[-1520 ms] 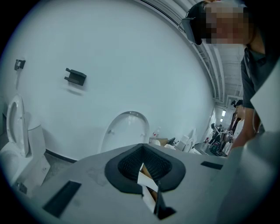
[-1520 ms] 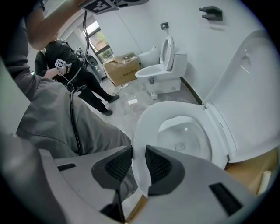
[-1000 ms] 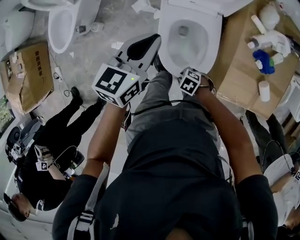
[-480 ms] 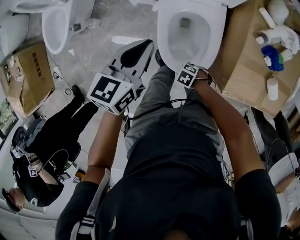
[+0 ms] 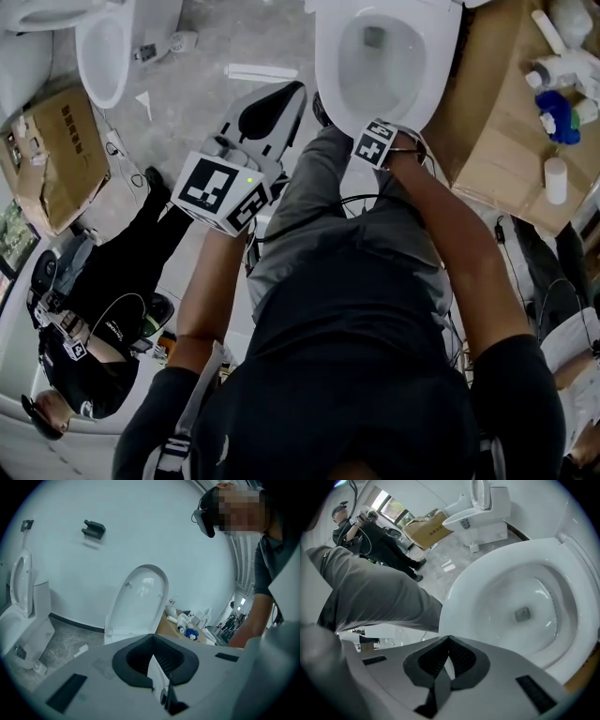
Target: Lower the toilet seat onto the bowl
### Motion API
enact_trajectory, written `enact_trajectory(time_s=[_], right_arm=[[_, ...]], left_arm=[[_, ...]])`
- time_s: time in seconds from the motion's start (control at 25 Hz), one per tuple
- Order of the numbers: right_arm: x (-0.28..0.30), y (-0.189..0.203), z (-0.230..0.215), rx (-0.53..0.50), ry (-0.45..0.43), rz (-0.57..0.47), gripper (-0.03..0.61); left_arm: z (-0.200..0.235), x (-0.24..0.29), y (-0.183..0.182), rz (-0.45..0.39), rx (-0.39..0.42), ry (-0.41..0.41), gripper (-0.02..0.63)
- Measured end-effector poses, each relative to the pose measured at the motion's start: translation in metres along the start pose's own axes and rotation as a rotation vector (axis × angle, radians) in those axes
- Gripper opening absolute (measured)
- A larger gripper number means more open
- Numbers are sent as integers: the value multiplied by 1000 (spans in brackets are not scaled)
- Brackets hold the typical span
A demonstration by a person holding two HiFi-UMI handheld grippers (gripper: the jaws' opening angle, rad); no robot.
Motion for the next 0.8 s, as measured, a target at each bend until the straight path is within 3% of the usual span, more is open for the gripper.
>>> enact_trajectory(time_s=[0.8], right_arm=[[44,3,-24,-28,-76,69,8]], left_arm=[[28,26,13,37,-48,-29,5]])
Point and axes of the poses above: the fingertips, and each gripper's own axes: x forward along the fingers, z to its left, y out of its underside, the point moved 8 cm from there along -x, backward along the fingers, and after that the axes turned 9 degrees about -x, right-handed, at the moved point
